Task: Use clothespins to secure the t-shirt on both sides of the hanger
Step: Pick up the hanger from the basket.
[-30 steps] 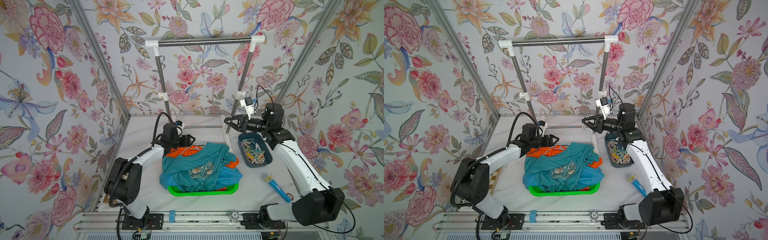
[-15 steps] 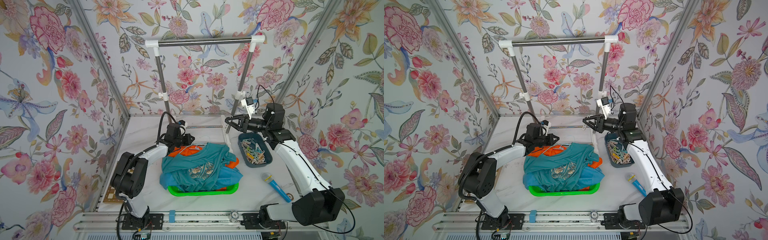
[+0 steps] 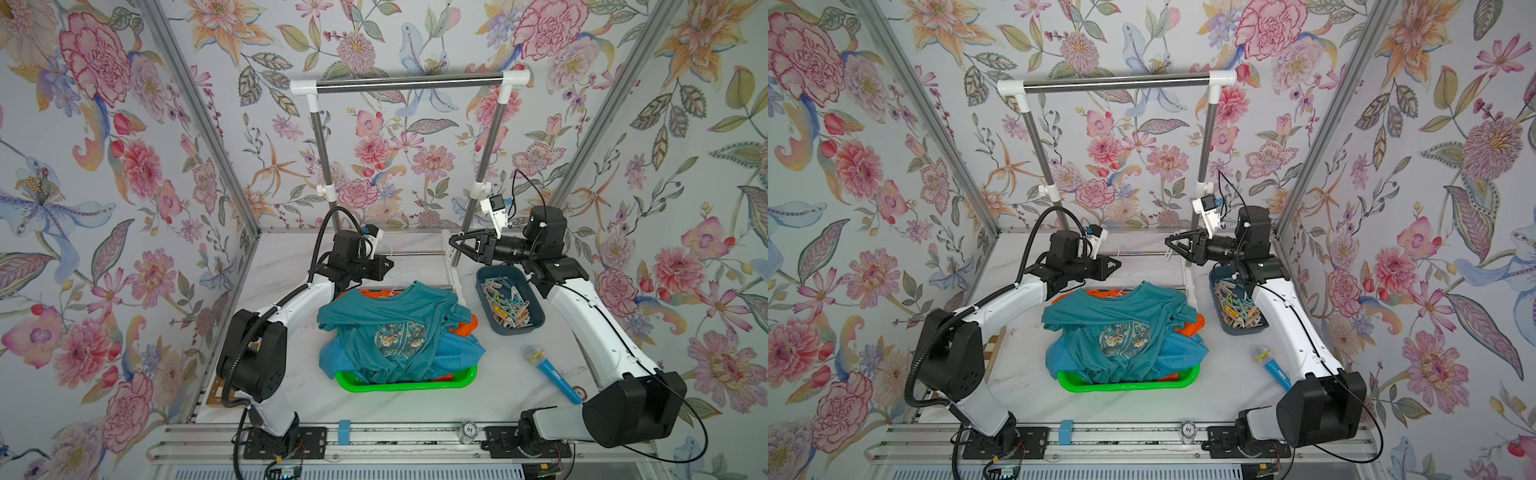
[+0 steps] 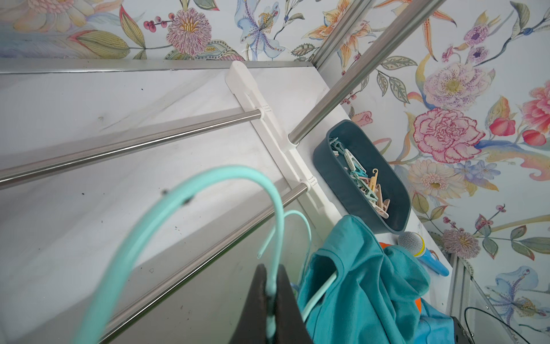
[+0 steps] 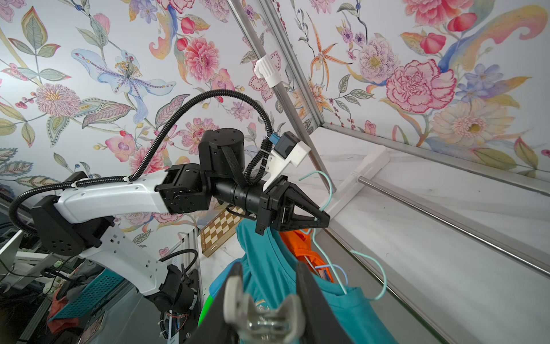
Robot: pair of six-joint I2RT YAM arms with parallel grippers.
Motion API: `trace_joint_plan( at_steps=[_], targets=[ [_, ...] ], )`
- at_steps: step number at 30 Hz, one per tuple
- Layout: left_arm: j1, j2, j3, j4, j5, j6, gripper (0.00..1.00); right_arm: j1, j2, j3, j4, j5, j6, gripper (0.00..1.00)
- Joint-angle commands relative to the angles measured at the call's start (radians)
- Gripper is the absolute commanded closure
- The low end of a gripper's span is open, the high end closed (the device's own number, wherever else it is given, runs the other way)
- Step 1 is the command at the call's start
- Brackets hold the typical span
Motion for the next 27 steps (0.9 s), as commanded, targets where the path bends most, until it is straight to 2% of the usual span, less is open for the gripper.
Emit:
trace_joint_plan(
  at_steps=[1, 9, 14, 27],
  targets=[
    [-0.002, -0.086, 0.043, -0.084, 0.023, 0.124, 1.00, 0.013, 0.014, 0.022, -0.006, -0.008, -0.009, 0.69],
    [0.027, -0.232, 0.136, -0.130, 0.012, 0.160, 1.00, 0.029, 0.030, 0.108, -0.033, -0.007, -0.013, 0.69],
    [0.037, -0.303, 0.177, -0.073, 0.015, 0.142, 1.00, 0.032, 0.024, 0.174, -0.049, -0.008, -0.011, 0.69],
    [0.036, -0.315, 0.404, -0.047, 0.103, 0.101, 1.00, 0.043, 0.036, 0.352, -0.095, -0.021, -0.009, 0.69]
  ],
)
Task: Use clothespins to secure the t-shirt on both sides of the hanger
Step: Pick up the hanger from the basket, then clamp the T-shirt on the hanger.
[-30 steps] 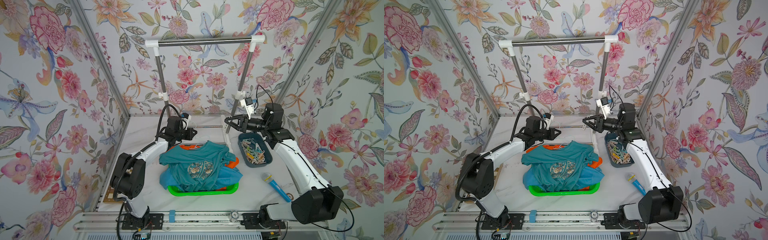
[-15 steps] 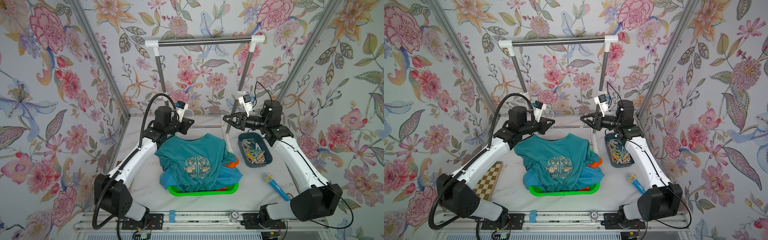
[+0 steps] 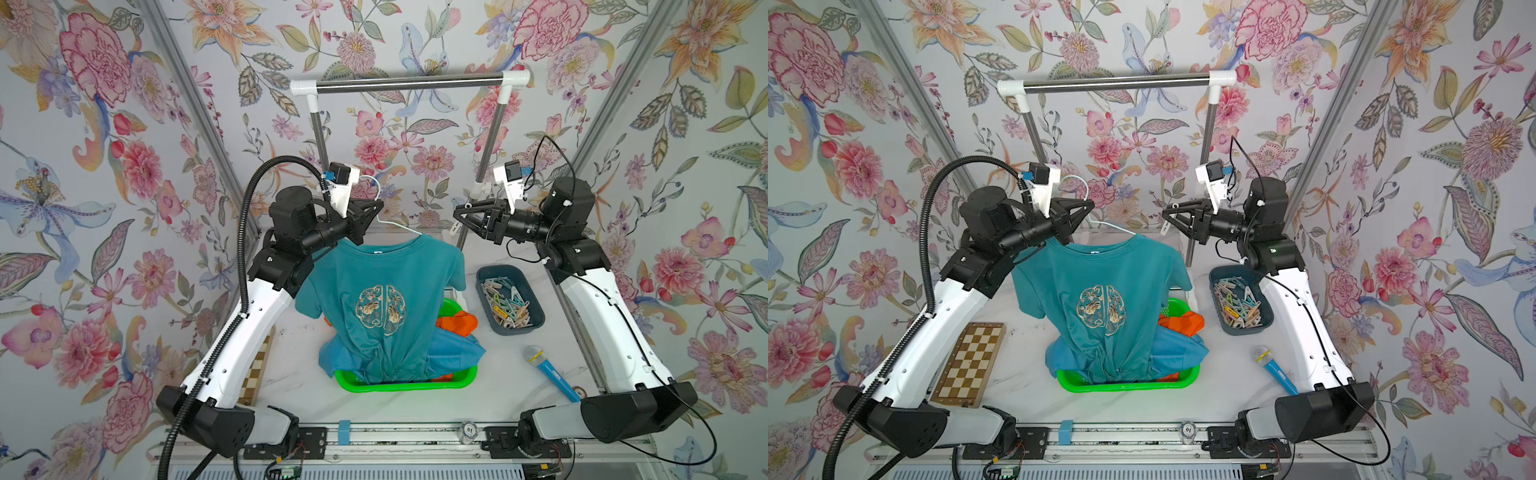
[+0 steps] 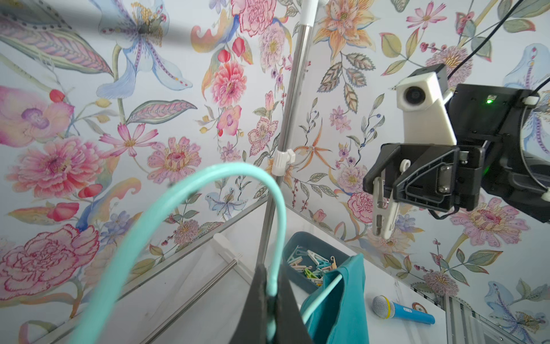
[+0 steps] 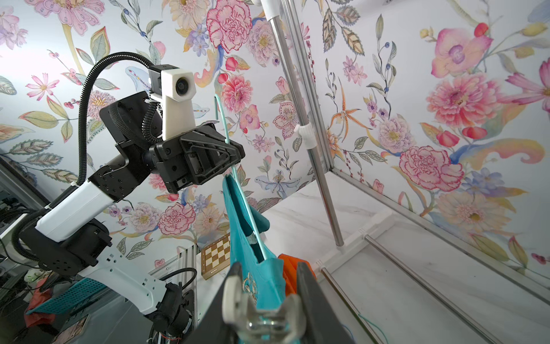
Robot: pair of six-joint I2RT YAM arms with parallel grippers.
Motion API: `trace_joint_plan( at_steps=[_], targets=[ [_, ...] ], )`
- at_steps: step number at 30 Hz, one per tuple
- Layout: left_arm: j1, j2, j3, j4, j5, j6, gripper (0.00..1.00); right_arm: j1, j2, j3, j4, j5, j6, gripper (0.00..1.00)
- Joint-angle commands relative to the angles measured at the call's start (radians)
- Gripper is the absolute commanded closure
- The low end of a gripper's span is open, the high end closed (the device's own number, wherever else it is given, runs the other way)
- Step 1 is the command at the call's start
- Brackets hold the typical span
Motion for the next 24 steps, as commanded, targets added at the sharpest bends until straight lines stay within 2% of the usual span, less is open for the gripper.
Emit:
trace_joint_plan(
  at_steps=[1, 8, 24],
  targets=[
    [0.007, -0.008, 0.066, 0.052, 0.054, -0.019, 1.00, 0.011, 0.010, 0.044, -0.026, -0.020, -0.009, 0.69],
    [0.007, -0.005, 0.146, 0.050, 0.095, -0.041, 1.00, 0.019, 0.027, 0.118, -0.032, -0.026, -0.003, 0.68],
    [0.008, -0.019, 0.094, 0.074, 0.101, -0.041, 1.00, 0.054, 0.020, 0.115, -0.031, -0.053, 0.002, 0.68]
  ],
)
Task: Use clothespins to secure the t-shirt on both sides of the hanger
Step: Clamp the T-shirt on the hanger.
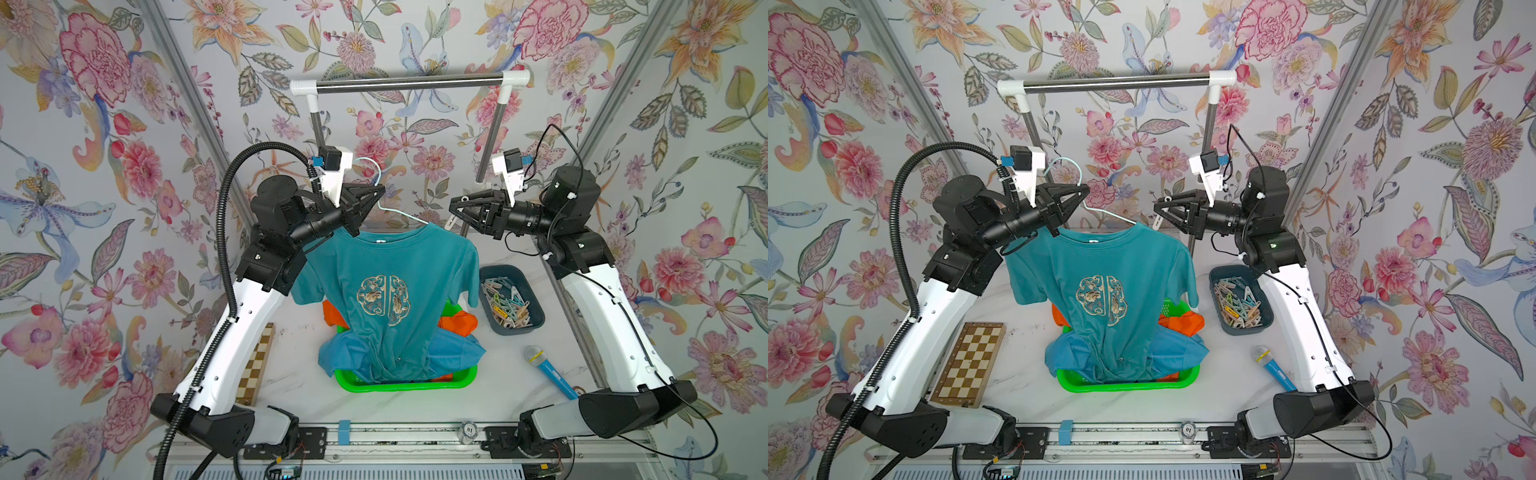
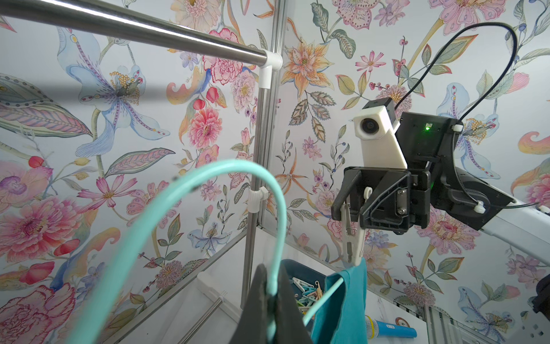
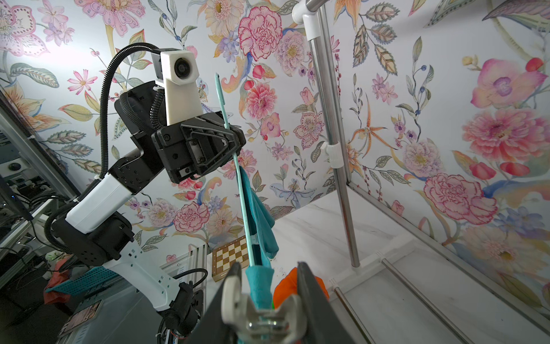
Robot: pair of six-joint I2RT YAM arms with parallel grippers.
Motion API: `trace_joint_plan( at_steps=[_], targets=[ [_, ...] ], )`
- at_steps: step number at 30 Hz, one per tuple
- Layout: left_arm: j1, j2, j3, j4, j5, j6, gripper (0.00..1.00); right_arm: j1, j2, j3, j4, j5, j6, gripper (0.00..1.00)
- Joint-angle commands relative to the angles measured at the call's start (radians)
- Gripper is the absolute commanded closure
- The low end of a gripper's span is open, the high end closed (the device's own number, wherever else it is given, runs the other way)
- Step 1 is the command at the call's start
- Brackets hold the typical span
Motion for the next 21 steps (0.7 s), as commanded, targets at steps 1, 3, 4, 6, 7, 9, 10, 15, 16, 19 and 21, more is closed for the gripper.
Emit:
trace_joint_plan(
  at_steps=[1, 3, 4, 6, 7, 9, 10, 15, 16, 19, 21],
  targets=[
    [0.006, -0.019, -0.006, 0.057, 0.031, -0.011, 1.00, 0.009, -0.011, 0.001, -0.005, -0.025, 0.000, 0.68],
    [0.006, -0.019, -0.009, 0.056, 0.033, -0.012, 1.00, 0.010, -0.016, -0.005, -0.005, -0.031, -0.004, 0.68],
    [0.005, -0.019, -0.010, 0.059, 0.036, -0.014, 1.00, 0.008, -0.017, -0.008, -0.004, -0.035, -0.008, 0.68],
    [0.006, -0.019, -0.014, 0.069, 0.048, -0.021, 1.00, 0.008, -0.021, -0.016, -0.006, -0.046, -0.016, 0.68],
    [0.007, -0.019, -0.014, 0.072, 0.054, -0.024, 1.00, 0.007, -0.020, -0.018, -0.004, -0.053, -0.019, 0.68],
    [0.006, -0.019, -0.014, 0.078, 0.065, -0.032, 1.00, 0.008, -0.018, -0.021, -0.004, -0.065, -0.024, 0.68],
    [0.006, -0.019, -0.013, 0.078, 0.067, -0.032, 1.00, 0.006, -0.016, -0.021, -0.004, -0.073, -0.024, 0.68],
    [0.007, -0.025, -0.014, 0.081, 0.068, -0.031, 1.00, 0.007, -0.013, -0.028, -0.003, -0.100, -0.034, 0.68],
    [0.008, -0.025, -0.012, 0.080, 0.069, -0.030, 1.00, 0.008, -0.013, -0.030, -0.003, -0.103, -0.036, 0.68],
    [0.007, -0.024, -0.013, 0.083, 0.071, -0.032, 1.00, 0.007, -0.016, -0.038, -0.003, -0.119, -0.043, 0.68],
    [0.007, -0.024, -0.016, 0.088, 0.074, -0.034, 1.00, 0.007, -0.018, -0.044, -0.003, -0.133, -0.047, 0.68]
  ],
)
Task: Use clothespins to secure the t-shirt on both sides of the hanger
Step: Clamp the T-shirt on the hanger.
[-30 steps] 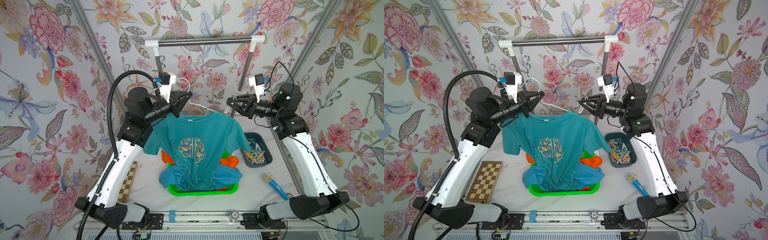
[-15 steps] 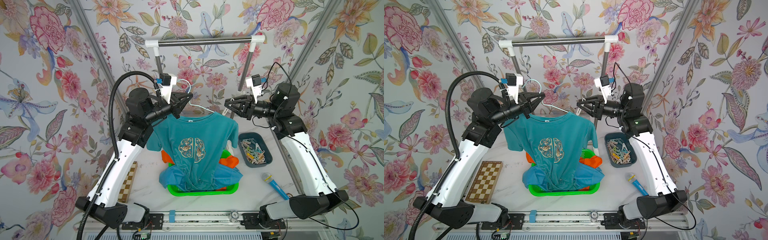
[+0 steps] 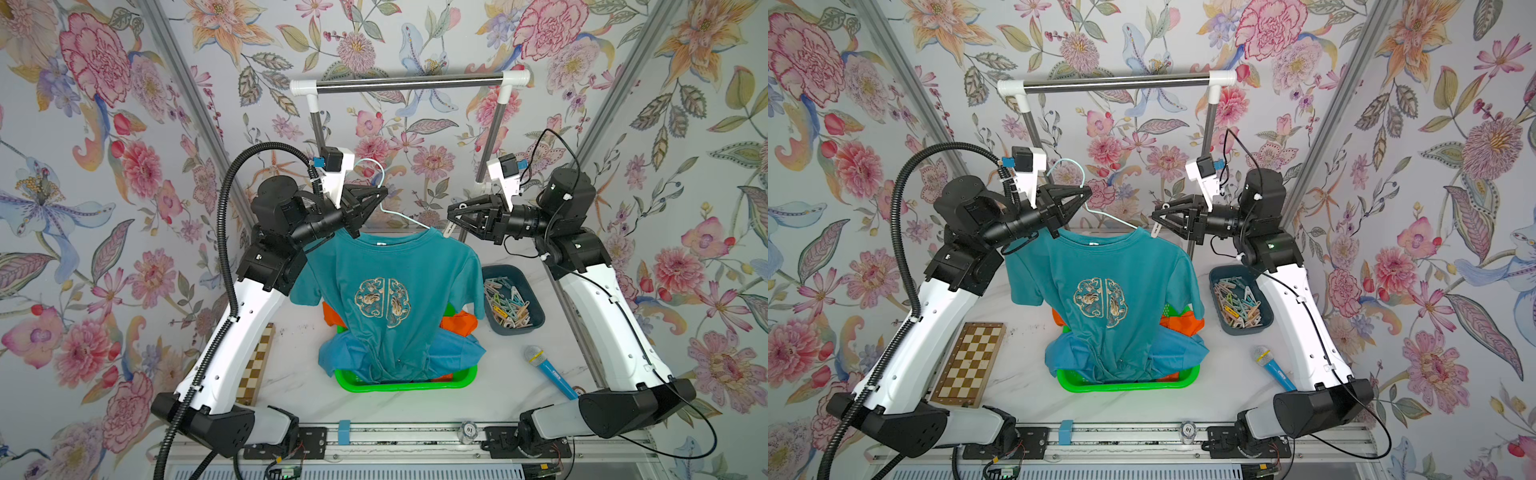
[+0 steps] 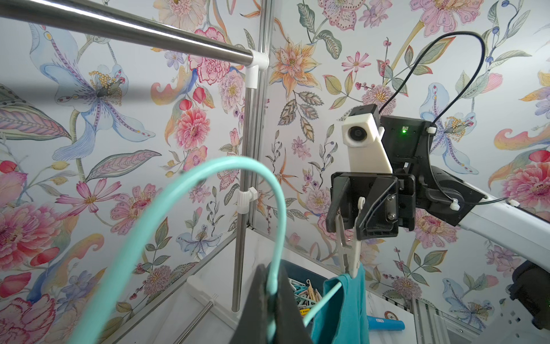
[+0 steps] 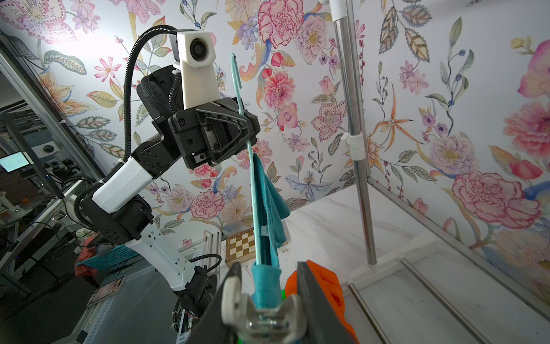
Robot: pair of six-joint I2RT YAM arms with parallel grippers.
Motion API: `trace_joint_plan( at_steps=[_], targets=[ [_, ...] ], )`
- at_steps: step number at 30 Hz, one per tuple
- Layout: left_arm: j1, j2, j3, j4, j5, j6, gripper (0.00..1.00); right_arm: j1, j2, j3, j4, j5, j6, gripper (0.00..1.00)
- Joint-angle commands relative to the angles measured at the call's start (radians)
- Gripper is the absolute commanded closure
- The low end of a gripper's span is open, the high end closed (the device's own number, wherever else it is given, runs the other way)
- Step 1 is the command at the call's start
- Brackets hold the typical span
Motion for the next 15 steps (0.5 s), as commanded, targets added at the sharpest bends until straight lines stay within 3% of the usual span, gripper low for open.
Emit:
trace_joint_plan(
  at_steps=[1, 6, 15],
  targets=[
    [0.007, -0.025, -0.008, 0.069, 0.024, -0.024, 1.00, 0.003, -0.020, -0.022, 0.001, -0.043, -0.023, 0.68],
    [0.008, -0.026, -0.018, 0.081, 0.031, -0.028, 1.00, -0.005, -0.036, -0.053, 0.060, -0.063, 0.010, 0.69],
    [0.009, -0.028, -0.039, 0.102, 0.034, -0.037, 1.00, -0.039, -0.062, -0.154, 0.373, -0.133, 0.241, 0.70]
  ],
)
